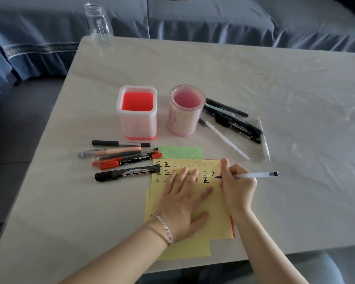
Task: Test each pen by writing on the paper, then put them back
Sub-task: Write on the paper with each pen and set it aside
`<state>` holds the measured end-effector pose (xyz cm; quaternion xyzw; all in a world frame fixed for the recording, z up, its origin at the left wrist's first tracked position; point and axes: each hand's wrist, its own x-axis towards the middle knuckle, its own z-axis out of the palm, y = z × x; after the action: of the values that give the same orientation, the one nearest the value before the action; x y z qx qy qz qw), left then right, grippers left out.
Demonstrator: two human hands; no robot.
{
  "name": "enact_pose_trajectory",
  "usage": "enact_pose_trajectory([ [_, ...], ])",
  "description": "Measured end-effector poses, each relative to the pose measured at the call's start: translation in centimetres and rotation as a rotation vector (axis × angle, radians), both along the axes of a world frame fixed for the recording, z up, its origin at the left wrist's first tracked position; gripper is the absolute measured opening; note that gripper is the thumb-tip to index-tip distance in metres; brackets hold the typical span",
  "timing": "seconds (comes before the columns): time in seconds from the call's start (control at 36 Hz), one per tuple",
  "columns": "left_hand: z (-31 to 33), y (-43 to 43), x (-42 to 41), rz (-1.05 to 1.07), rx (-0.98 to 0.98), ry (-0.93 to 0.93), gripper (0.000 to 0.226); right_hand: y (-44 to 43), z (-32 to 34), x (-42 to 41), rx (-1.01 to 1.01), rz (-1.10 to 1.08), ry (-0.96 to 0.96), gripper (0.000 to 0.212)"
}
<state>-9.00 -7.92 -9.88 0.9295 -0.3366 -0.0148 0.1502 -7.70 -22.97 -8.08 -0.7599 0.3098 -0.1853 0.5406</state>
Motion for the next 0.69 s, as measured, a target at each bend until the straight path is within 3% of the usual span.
enact_pose_trajectory([
  [0.69, 0.02, -0.17, 0.02, 0.008, 0.005, 0.011, 0.051, 0.01, -0.65, -0.17, -0.114, 0.074, -0.022, 0.043],
])
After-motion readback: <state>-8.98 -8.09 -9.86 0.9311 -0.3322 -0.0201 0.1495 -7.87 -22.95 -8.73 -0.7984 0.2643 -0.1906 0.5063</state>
